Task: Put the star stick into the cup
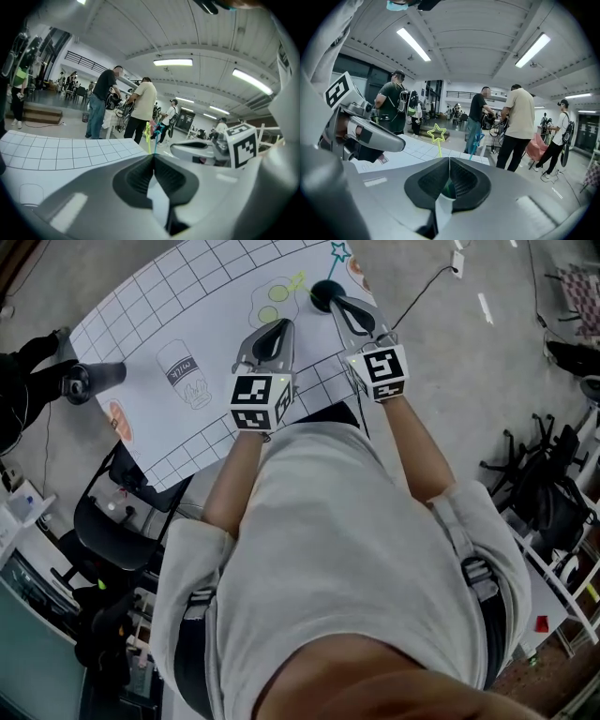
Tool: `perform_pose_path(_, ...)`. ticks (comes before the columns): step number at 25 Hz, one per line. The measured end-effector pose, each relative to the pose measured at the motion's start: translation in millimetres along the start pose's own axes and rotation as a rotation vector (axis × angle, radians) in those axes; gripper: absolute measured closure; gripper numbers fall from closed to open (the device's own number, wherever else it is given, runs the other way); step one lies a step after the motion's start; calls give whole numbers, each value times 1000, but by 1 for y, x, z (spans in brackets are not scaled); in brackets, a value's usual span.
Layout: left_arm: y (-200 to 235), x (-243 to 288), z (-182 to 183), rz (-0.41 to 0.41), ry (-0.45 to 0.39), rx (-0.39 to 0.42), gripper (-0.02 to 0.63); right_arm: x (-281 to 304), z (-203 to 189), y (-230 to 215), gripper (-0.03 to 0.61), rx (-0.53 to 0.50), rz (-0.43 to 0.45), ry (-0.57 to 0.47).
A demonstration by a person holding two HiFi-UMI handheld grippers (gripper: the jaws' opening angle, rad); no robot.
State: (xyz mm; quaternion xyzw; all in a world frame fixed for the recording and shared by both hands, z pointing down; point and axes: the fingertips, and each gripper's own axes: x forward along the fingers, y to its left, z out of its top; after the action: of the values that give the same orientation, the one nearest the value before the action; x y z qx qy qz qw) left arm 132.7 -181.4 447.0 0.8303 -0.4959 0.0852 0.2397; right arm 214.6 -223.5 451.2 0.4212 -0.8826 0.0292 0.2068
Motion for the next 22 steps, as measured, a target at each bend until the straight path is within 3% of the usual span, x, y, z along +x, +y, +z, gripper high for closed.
perform_pose_path(7,-6,-3,-12,-53,2,32,611,-35,1,12,578,123,-96,-16)
perform_pose_path(10,-10,-4,-12,-43,-13,36,611,-49,-1,16,578,181,-99,-20)
perform_pose_path(15,-32,-7,-4,-9,-56,87,611,-72,9,6,580,184,-125,-62)
perform_pose_path(22,-61,-1,5,107,-109,81,611,-90,21,-5,580,174,-4,-121)
